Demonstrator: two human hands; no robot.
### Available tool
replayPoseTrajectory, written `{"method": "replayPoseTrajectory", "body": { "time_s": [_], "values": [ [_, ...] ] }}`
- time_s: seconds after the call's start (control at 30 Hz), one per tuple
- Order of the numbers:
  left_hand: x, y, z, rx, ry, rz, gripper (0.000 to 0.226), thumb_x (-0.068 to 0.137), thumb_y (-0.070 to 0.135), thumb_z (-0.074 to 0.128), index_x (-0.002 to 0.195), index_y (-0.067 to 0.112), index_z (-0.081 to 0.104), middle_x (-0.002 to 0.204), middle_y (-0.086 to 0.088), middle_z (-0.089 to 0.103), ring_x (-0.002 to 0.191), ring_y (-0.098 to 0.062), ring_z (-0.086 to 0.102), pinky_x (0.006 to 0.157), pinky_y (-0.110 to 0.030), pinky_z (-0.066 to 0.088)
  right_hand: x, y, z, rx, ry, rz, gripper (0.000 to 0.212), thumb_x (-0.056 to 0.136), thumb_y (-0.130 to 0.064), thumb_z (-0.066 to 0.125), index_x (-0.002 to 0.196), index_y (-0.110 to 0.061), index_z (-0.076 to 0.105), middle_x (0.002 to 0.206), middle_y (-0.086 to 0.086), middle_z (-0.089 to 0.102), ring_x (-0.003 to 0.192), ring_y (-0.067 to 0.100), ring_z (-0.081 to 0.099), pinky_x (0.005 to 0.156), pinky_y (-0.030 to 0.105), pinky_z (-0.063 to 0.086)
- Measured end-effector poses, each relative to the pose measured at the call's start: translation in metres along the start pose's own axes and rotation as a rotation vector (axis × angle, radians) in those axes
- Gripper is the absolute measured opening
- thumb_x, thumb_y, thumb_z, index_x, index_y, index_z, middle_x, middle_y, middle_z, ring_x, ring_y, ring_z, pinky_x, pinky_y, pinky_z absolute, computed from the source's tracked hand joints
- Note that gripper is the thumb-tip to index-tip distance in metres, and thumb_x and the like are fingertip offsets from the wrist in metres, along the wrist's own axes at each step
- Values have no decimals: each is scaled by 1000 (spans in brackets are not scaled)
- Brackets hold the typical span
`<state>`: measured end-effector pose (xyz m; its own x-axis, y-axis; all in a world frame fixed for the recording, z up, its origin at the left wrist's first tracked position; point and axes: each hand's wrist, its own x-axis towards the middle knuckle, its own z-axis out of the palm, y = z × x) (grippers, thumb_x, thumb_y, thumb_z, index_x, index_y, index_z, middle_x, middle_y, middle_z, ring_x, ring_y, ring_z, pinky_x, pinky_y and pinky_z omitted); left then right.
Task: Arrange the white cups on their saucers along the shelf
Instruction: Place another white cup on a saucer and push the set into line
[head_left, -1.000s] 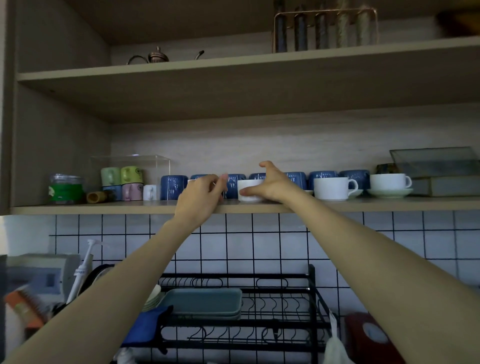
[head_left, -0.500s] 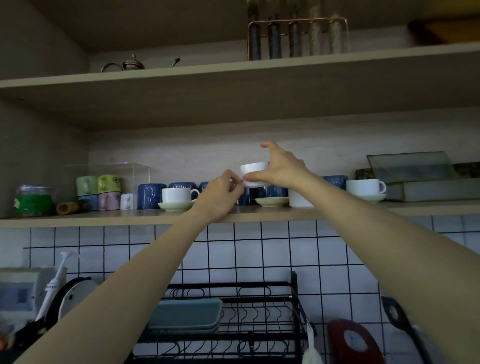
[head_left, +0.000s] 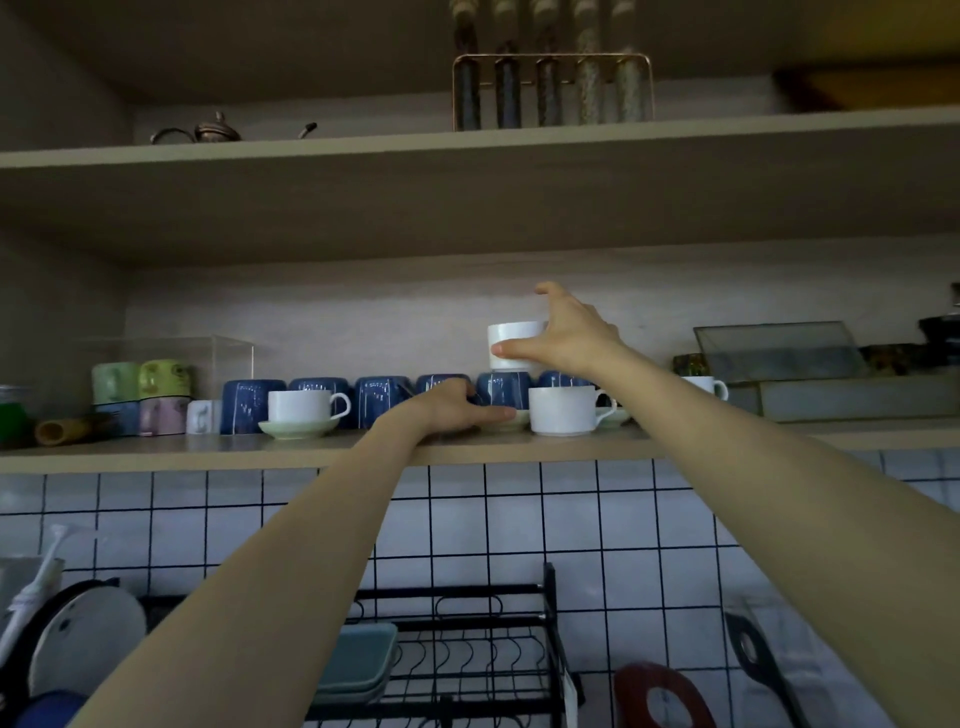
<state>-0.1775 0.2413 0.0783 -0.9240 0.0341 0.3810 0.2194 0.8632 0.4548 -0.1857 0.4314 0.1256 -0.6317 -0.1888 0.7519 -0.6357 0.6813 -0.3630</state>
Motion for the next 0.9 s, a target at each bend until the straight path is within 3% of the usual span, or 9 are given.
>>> {"method": "replayPoseTrajectory", "body": {
  "time_s": [0.17, 0.27, 0.47, 0.5, 0.57, 0.63, 0.7, 0.83, 0.9],
  "values": [
    [9, 2, 3, 79, -15, -2, 55, 73, 76, 66, 87, 23, 62, 87, 2, 64, 82, -14, 60, 71, -31, 44, 4, 11, -3, 30, -1, 23, 107, 61, -68, 76, 149, -31, 27, 145, 1, 51, 129, 29, 49, 102, 49, 39],
    [11, -1, 3, 77, -3, 0, 54, 83, 64, 66, 102, 14, 67, 94, -3, 68, 90, -19, 63, 73, -31, 45, 4, 12, -1, 57, -3, 28, 107, 61, -68, 76, 149, -31, 28, 143, 2, 53, 127, 29, 51, 102, 50, 40],
    [4, -1, 1, 21, 59, 31, 55, 84, 52, 74, 118, 12, 61, 94, -2, 66, 72, -14, 58, 76, -33, 49, -1, 2, 3, 70, -9, -2, 107, 61, -67, 76, 149, -29, 28, 140, 2, 55, 126, 28, 52, 102, 49, 41],
    [1, -2, 0, 12, 60, 46, 54, 84, 51, 75, 121, 13, 62, 98, -2, 68, 74, -15, 60, 77, -33, 50, -2, 0, 5, 67, -11, -11, 107, 62, -67, 76, 149, -28, 28, 141, 3, 54, 126, 28, 51, 102, 49, 41],
    [-7, -7, -5, -26, 63, 67, 55, 84, 49, 75, 126, 17, 63, 116, -4, 69, 96, -21, 67, 90, -36, 54, -5, -8, 8, 76, -20, -25, 107, 62, -66, 77, 150, -28, 28, 143, 3, 53, 127, 28, 51, 102, 49, 42],
    [-16, -15, -13, -43, 76, 53, 69, 81, 52, 77, 138, 16, 57, 136, -4, 62, 120, -23, 61, 106, -39, 48, -8, -16, 13, 94, -26, -39, 107, 63, -65, 78, 150, -28, 28, 145, 3, 52, 129, 28, 49, 104, 48, 41],
    [-27, -22, -22, -3, 85, 21, 84, 79, 56, 77, 146, 11, 50, 145, -7, 56, 130, -26, 55, 108, -35, 43, -10, -24, 18, 118, -37, -52, 107, 63, -63, 79, 150, -27, 28, 145, 4, 51, 130, 29, 48, 104, 48, 41],
    [-48, -35, -42, -8, 97, 26, 37, 79, 48, 80, 105, 24, 67, 104, 5, 72, 108, -24, 67, 95, -35, 52, -15, -43, 29, 206, -68, -87, 106, 65, -56, 83, 151, -26, 27, 146, 8, 48, 128, 29, 49, 102, 46, 45],
    [-58, -37, -48, 10, 110, 28, 46, 79, 47, 80, 112, 18, 67, 105, 0, 74, 104, -21, 68, 97, -38, 52, -18, -50, 36, 216, -78, -103, 106, 67, -55, 83, 151, -26, 26, 146, 10, 47, 127, 29, 49, 100, 44, 46]
  ]
}}
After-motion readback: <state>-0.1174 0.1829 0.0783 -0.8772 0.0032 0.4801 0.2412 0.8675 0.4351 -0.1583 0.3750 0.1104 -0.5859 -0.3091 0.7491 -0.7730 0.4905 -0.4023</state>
